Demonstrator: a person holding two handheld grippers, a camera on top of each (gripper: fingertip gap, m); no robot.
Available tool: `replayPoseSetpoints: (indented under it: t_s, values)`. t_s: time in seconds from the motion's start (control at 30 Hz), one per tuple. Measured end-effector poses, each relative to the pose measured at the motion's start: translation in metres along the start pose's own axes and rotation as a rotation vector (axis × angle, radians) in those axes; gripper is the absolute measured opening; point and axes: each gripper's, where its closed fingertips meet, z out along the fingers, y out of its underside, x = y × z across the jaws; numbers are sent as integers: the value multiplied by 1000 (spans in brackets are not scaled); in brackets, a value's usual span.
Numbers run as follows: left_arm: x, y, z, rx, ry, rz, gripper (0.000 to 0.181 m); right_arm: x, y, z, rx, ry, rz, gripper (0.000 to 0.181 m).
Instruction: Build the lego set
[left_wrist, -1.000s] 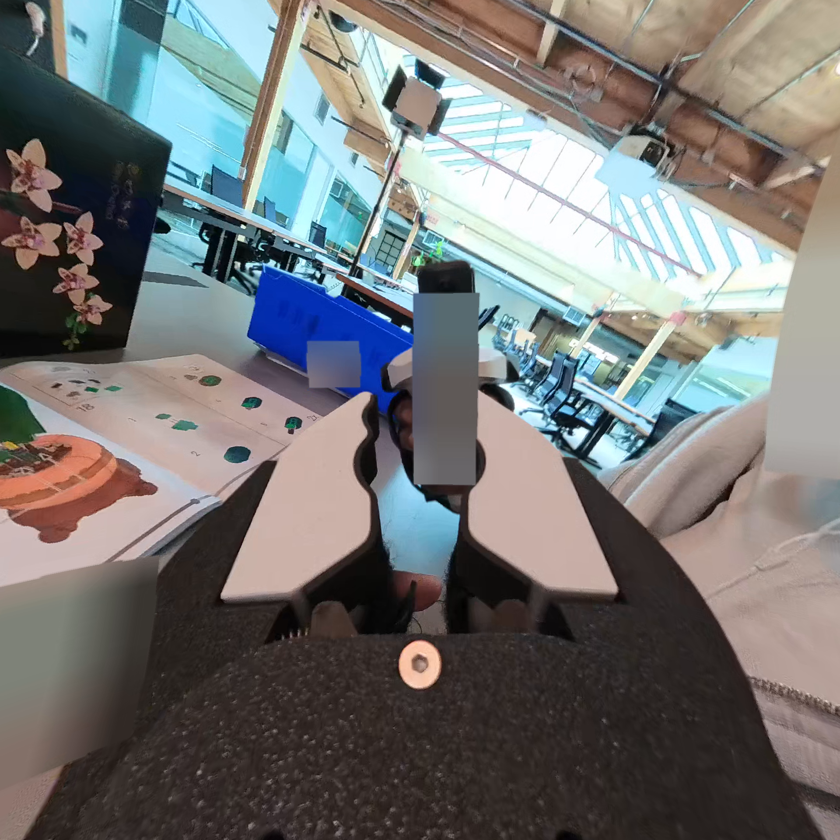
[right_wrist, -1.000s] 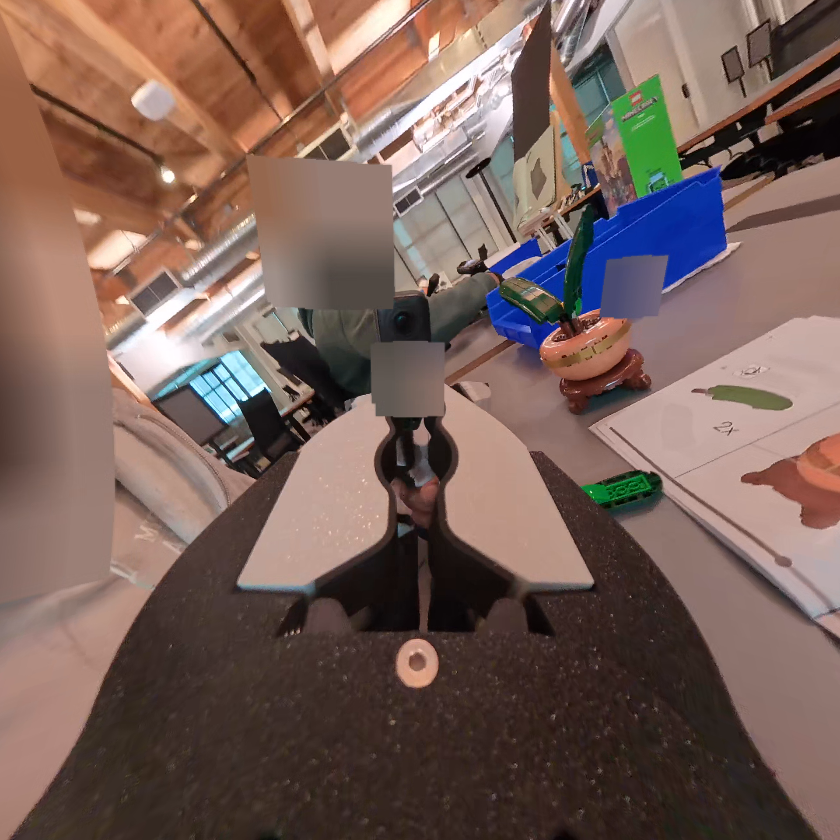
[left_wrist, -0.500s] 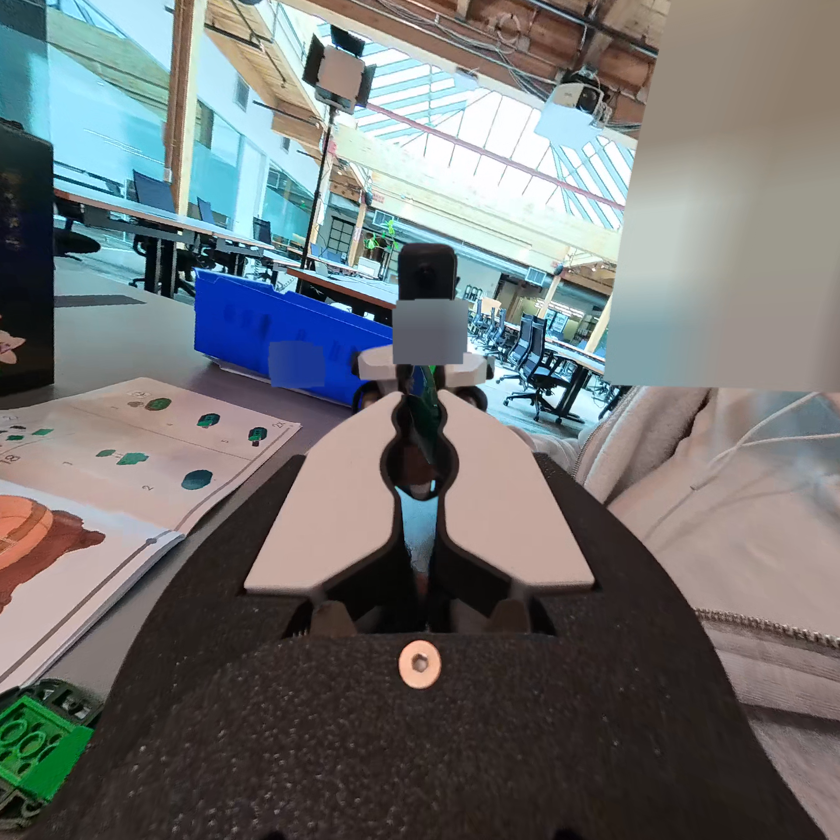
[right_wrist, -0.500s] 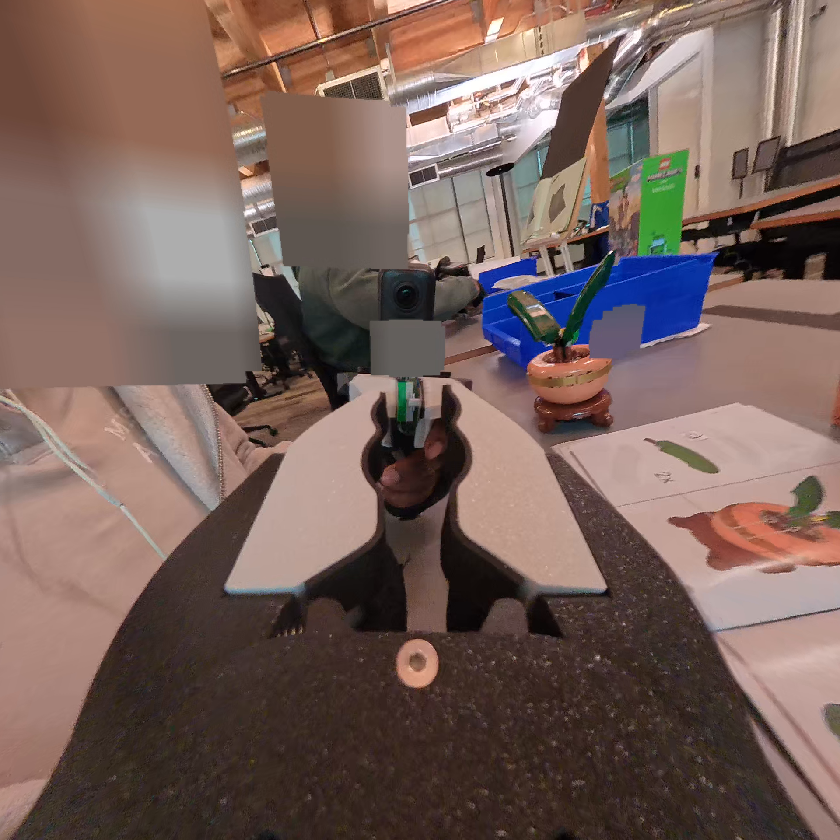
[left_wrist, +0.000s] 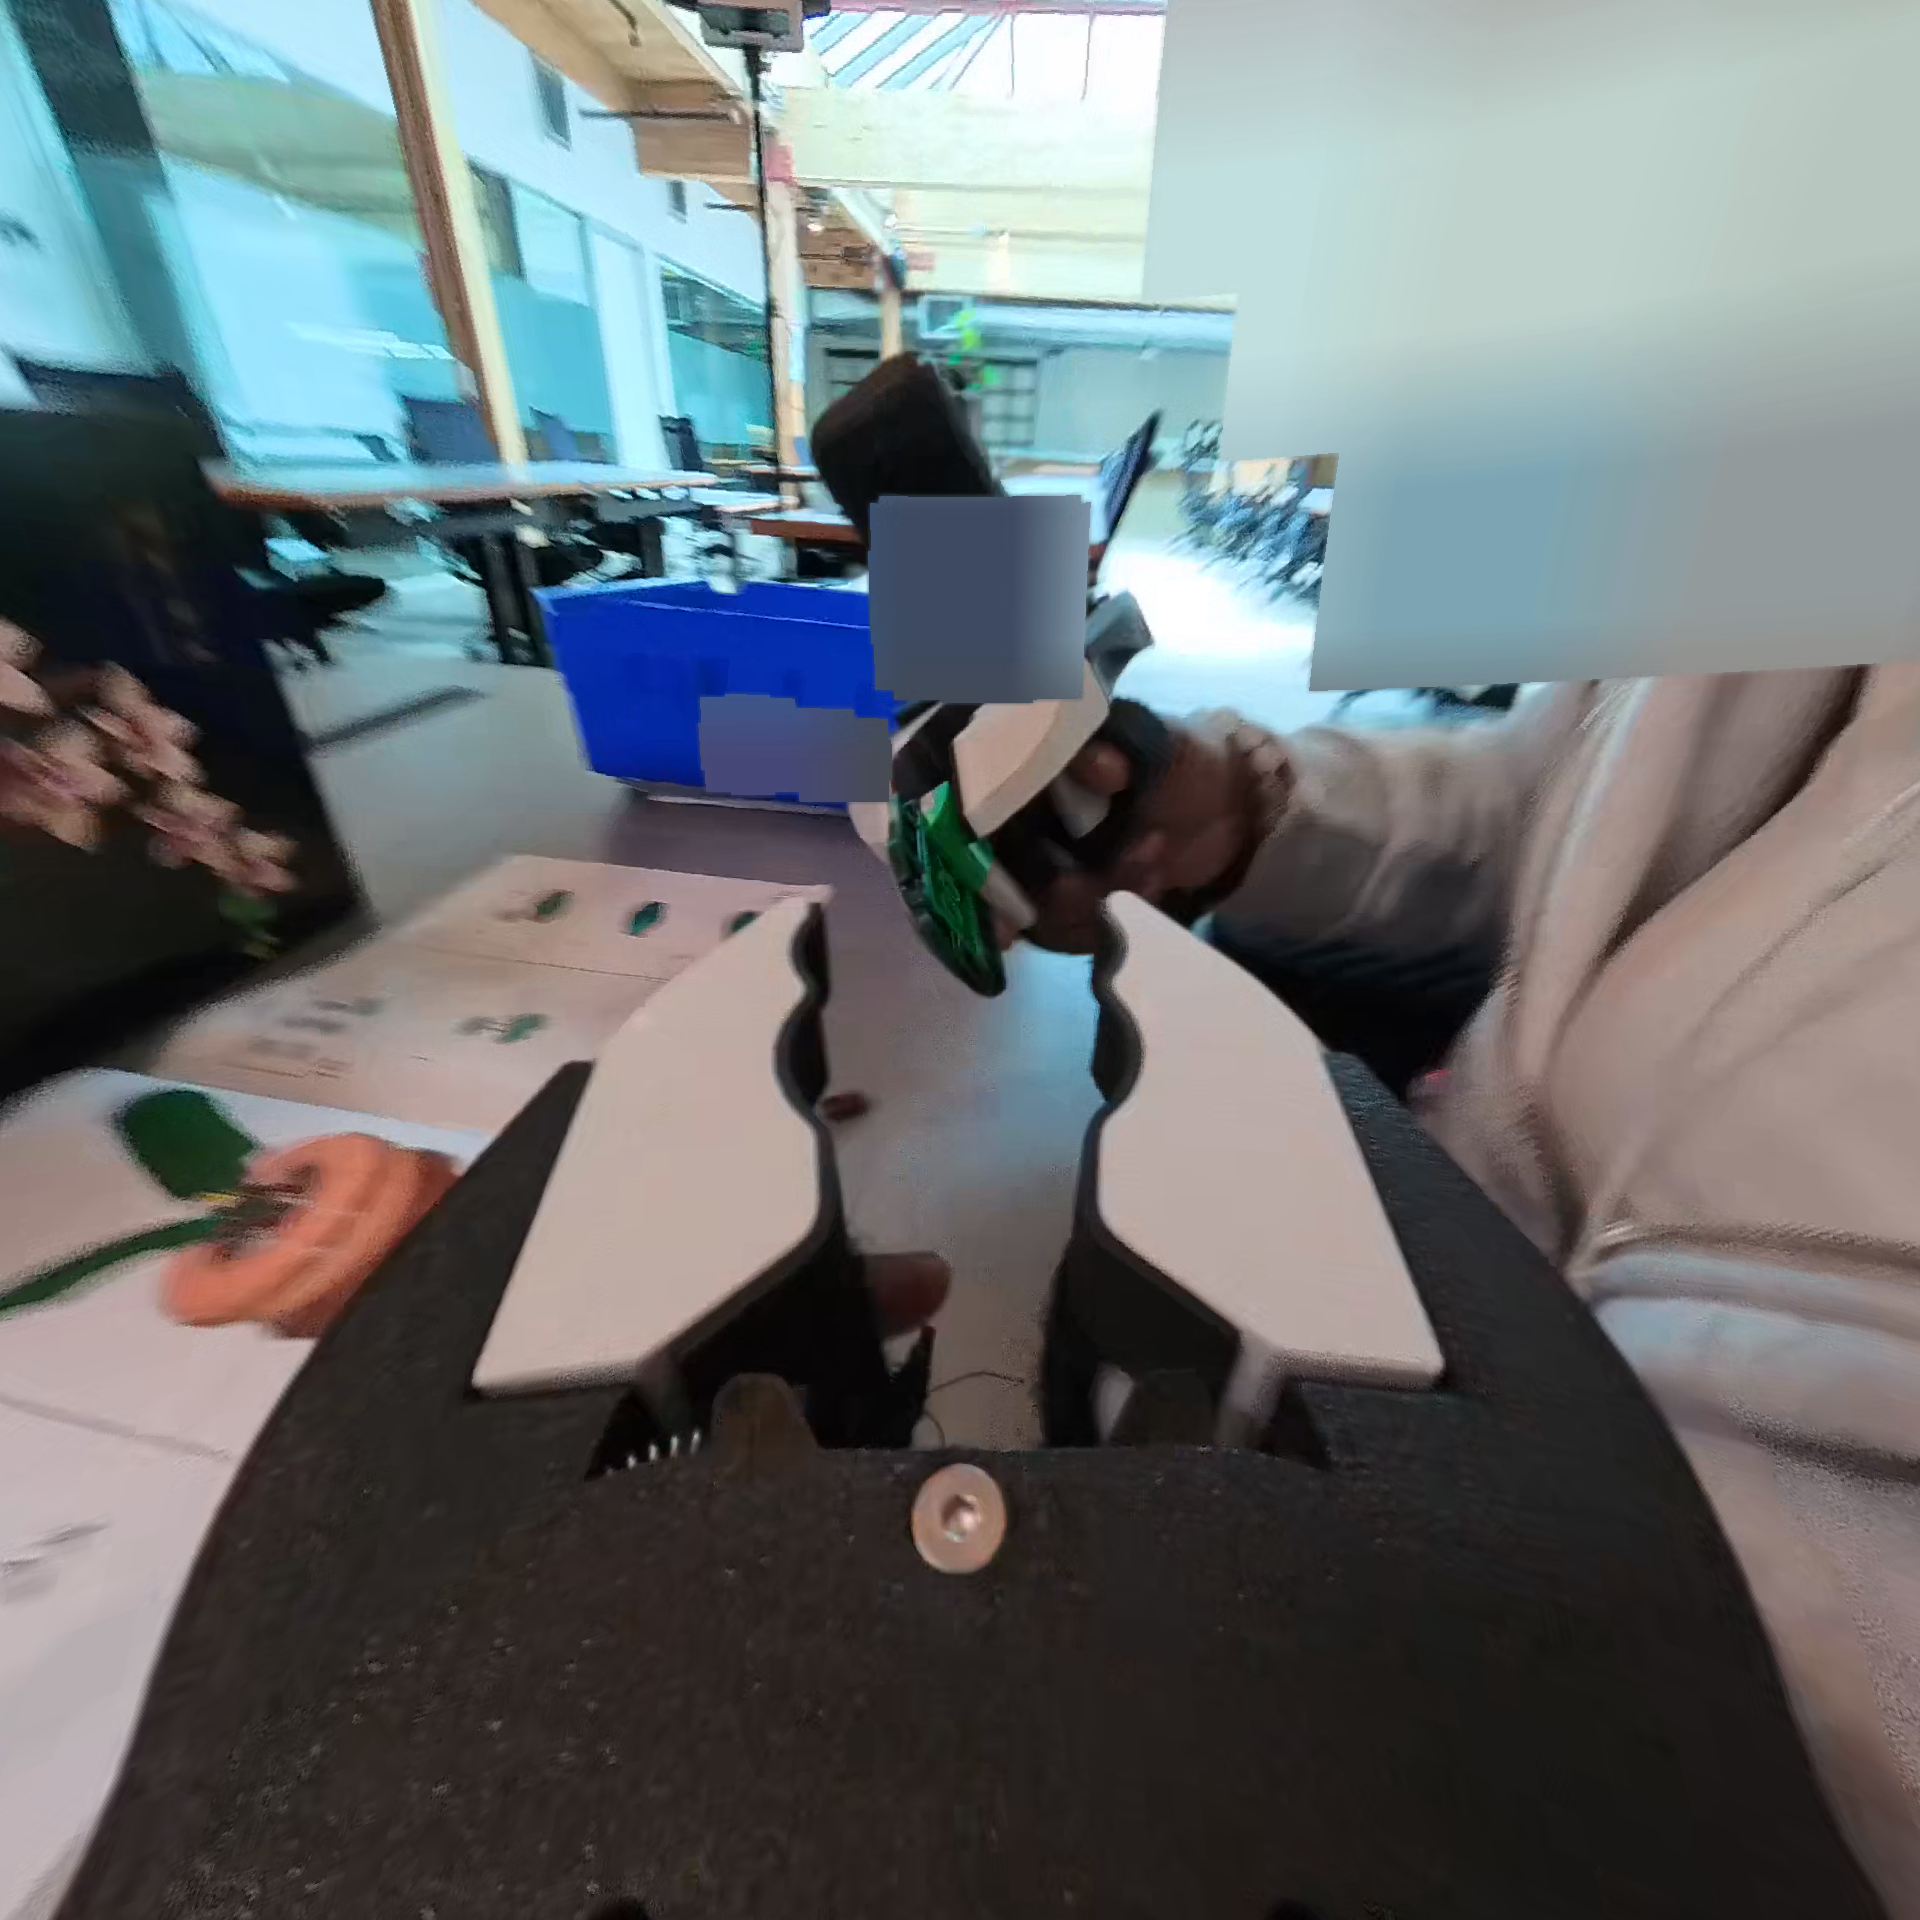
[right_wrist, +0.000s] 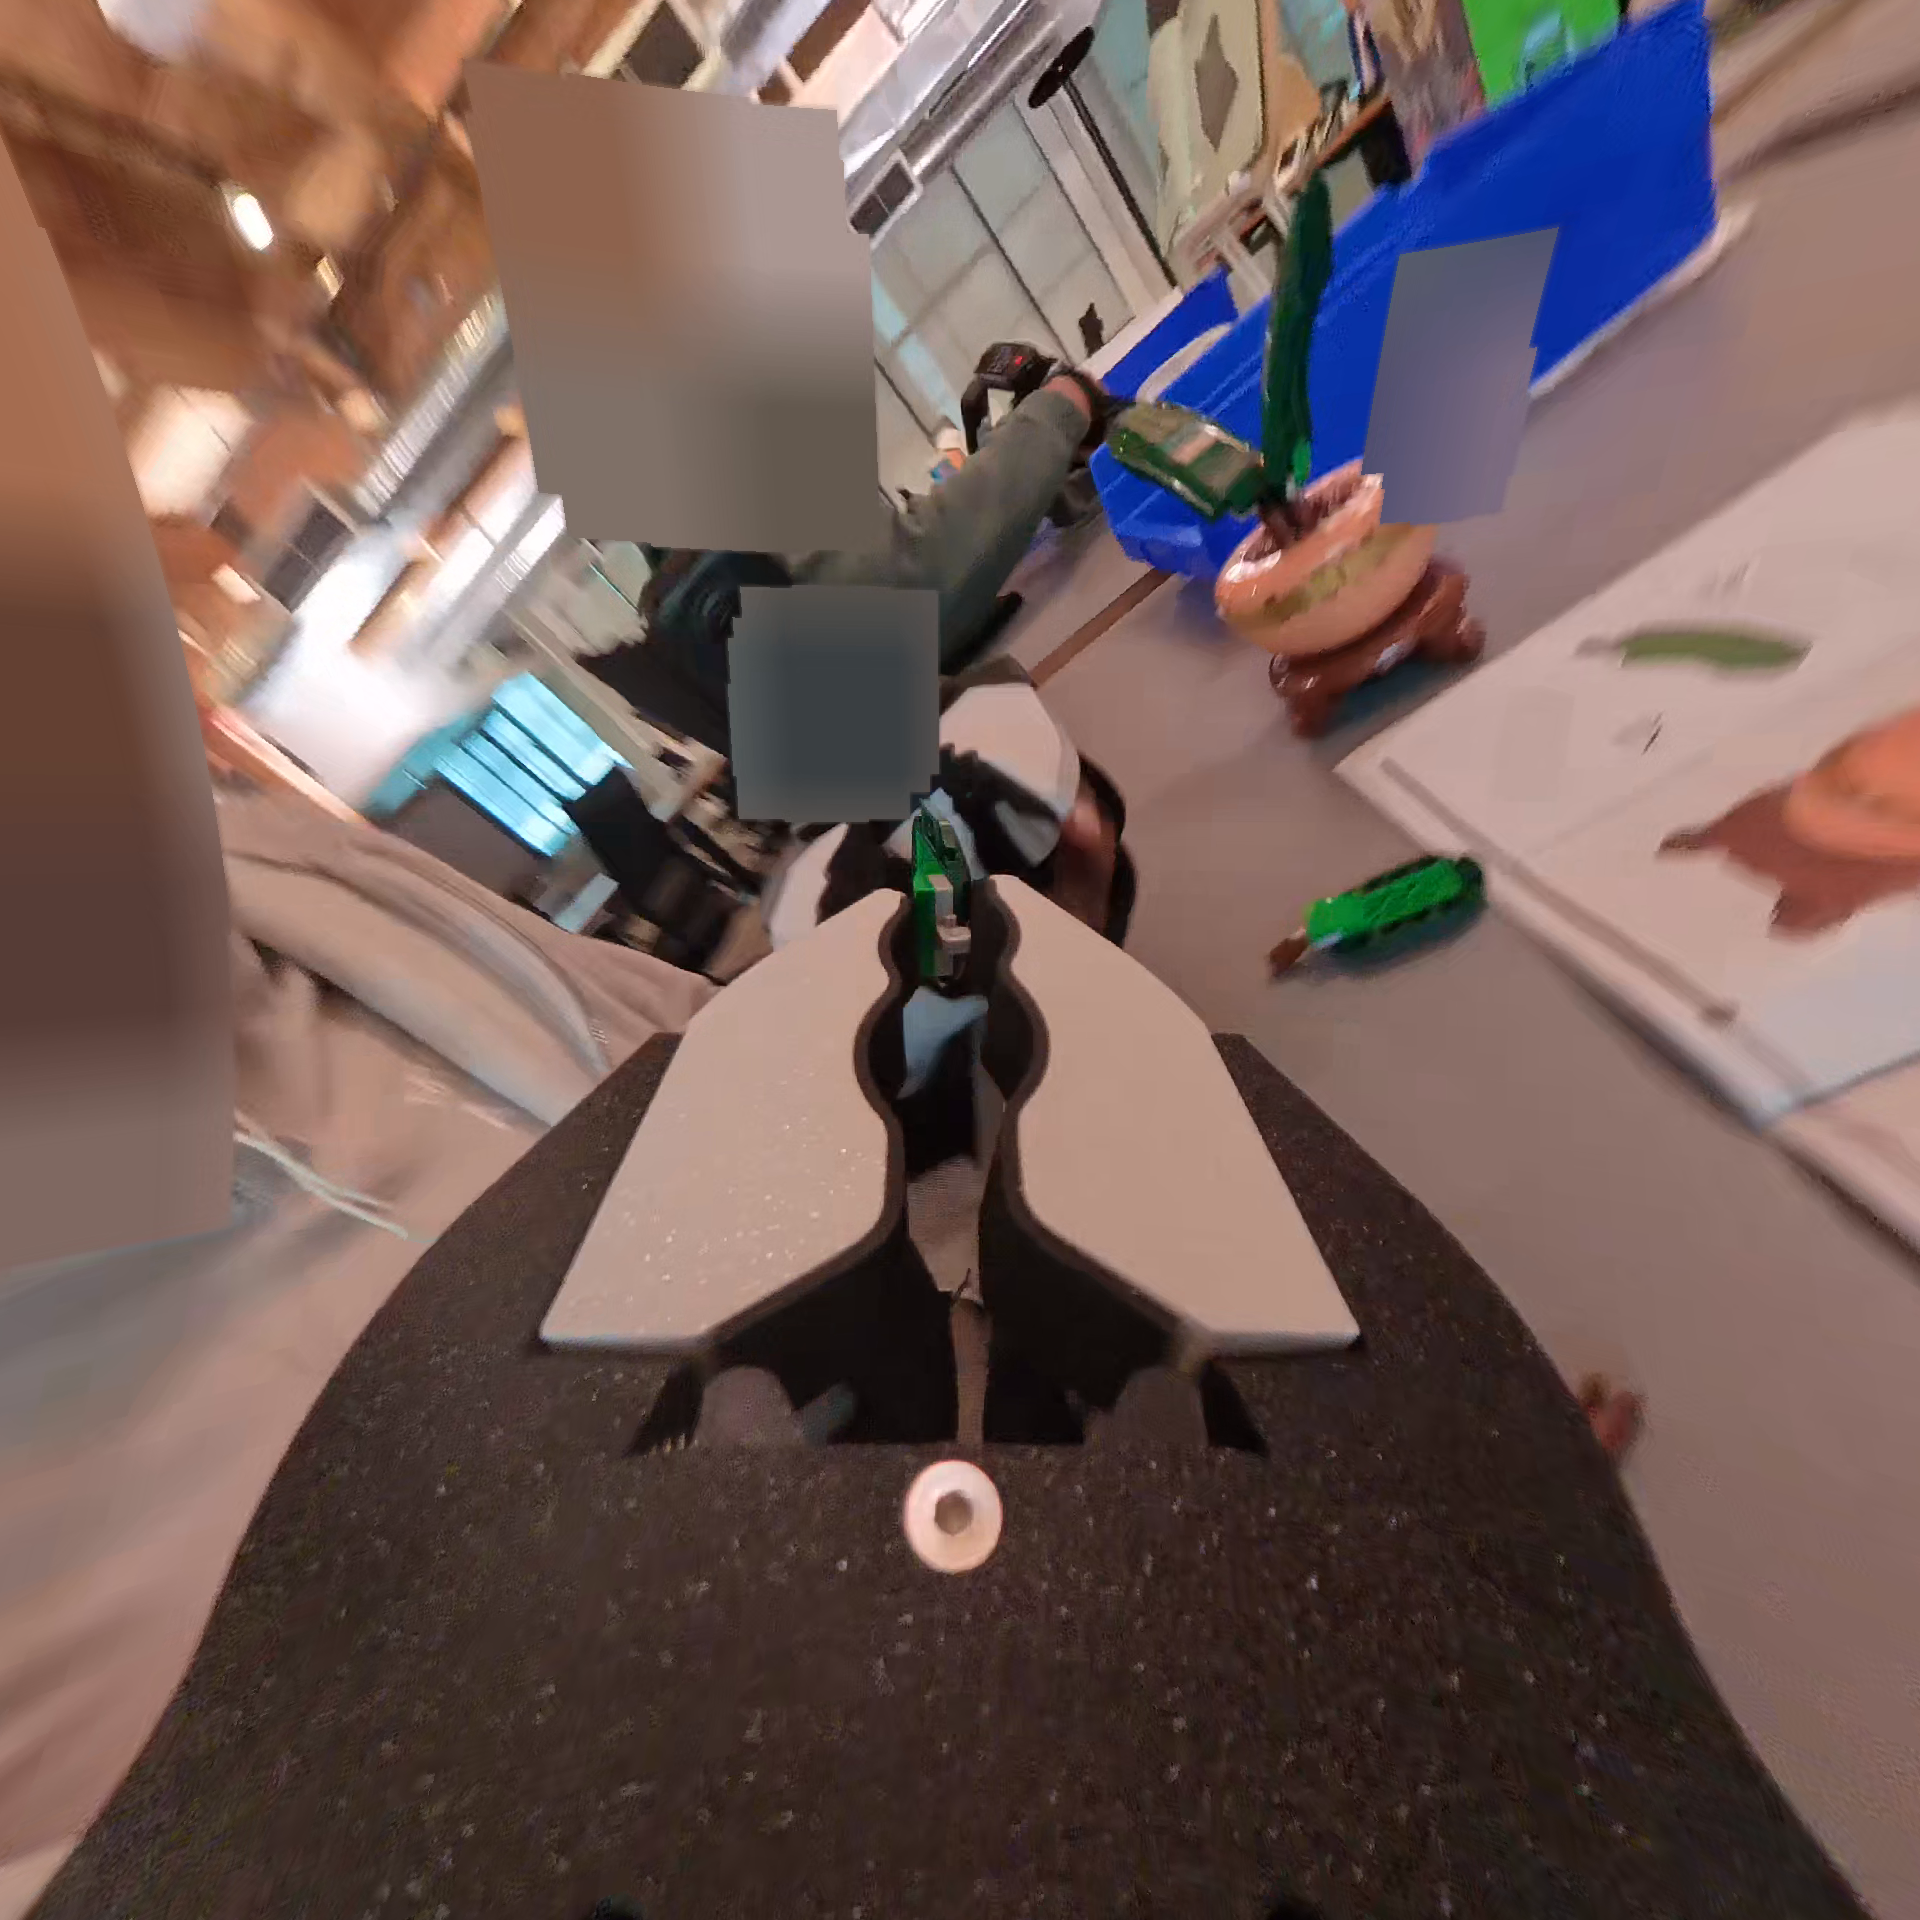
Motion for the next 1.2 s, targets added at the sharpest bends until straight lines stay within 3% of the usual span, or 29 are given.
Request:
replayPoseSetpoints:
  t_s: [0.1, 0.17, 0.3, 0.47, 0.57, 0.63, 0.7, 0.73, 0.77, 0.87, 0.9, 1.0, 1.07, 1.2]
  values:
    - [-6, 6, 0, -48, -79, 282, 58, 8, 6, -3, 10, -43, 247, 9]
    - [-3, 6, 3, -37, -76, 371, 56, 14, 13, -3, -12, -33, 313, 9]
    - [-6, 23, 12, -121, -50, 429, 50, 16, 16, 0, -34, -43, 352, 9]
    - [-9, 29, 15, -135, -46, 449, 36, 19, 20, 1, -35, -56, 386, 9]
    - [-10, 34, 15, -153, -39, 442, 35, 23, 23, 1, -40, -49, 401, 9]
    - [-9, 37, 15, -159, -33, 437, 35, 24, 26, 1, -61, -39, 347, 9]
    - [-7, 38, 14, -162, -18, 402, 35, 19, 28, -1, -117, -21, 157, 18]
    - [-8, 38, 13, -162, -28, 373, 35, 18, 28, -4, -160, 22, 44, 38]
    - [-10, 37, 10, -160, -41, 345, 35, 20, 27, -10, -195, 87, -79, 47]
    - [-18, 35, 0, -144, -98, 268, 35, 45, 16, -45, -241, 433, -420, 46]
    - [-21, 33, -3, -132, -112, 248, 35, 57, 16, -60, -273, 566, -477, 38]
    - [-25, 24, -9, -84, -127, 204, 35, 81, 44, -84, -444, 783, -464, 14]
    - [-27, 19, -10, -67, -131, 192, 35, 90, 62, -80, -492, 811, -397, 19]
    - [-22, 15, -6, -84, -103, 162, 35, 101, 65, -69, -459, 819, -311, 19]
